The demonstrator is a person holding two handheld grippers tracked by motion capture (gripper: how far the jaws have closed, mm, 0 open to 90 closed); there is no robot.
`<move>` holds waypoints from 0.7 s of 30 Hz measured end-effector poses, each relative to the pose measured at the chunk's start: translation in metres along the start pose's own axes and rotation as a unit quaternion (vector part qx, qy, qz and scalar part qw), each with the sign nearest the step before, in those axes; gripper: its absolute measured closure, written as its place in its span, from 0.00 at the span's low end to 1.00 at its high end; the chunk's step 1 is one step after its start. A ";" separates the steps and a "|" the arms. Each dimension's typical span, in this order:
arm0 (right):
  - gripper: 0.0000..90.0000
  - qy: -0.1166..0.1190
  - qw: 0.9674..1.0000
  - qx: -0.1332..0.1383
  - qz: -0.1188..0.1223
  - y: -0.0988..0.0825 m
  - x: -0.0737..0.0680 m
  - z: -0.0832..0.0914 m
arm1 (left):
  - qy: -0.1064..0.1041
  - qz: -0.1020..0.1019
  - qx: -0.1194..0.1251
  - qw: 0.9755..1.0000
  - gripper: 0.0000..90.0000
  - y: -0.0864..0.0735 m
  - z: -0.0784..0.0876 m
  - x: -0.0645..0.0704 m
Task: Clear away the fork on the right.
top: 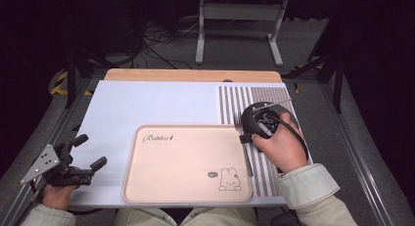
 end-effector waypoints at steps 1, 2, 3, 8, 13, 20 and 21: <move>0.97 0.000 1.000 0.000 -0.003 0.000 0.000 -0.001 | 0.000 0.000 0.000 1.000 0.00 0.000 0.000 0.000; 0.97 -0.003 1.000 0.000 -0.007 0.000 0.000 -0.001 | -0.001 0.000 0.000 1.000 0.00 0.000 0.000 0.000; 0.97 -0.004 1.000 -0.003 -0.011 0.000 0.001 -0.003 | -0.001 0.000 0.000 1.000 0.00 0.000 0.000 0.000; 0.97 -0.005 1.000 -0.008 -0.021 0.000 0.002 -0.009 | 0.000 0.000 0.000 1.000 0.00 0.000 0.000 0.000; 0.97 -0.004 0.999 -0.018 -0.028 -0.003 0.004 -0.018 | 0.000 -0.001 0.000 1.000 0.00 0.000 0.000 0.000; 0.97 -0.012 0.997 -0.037 -0.059 -0.010 0.014 -0.038 | 0.000 -0.001 0.000 1.000 0.00 0.000 0.000 0.000; 0.97 -0.012 0.997 -0.040 -0.063 -0.011 0.015 -0.039 | 0.000 -0.001 0.001 1.000 0.00 0.000 0.000 0.000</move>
Point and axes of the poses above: each handheld gripper's, and its own axes: z roughly backward along the jaws, y roughly out of its top, x roughly to its right, the point moved 4 cm from there along -z, roughly forward along the jaws, and after that the axes turned 6 degrees about x, right-handed, at the moved point
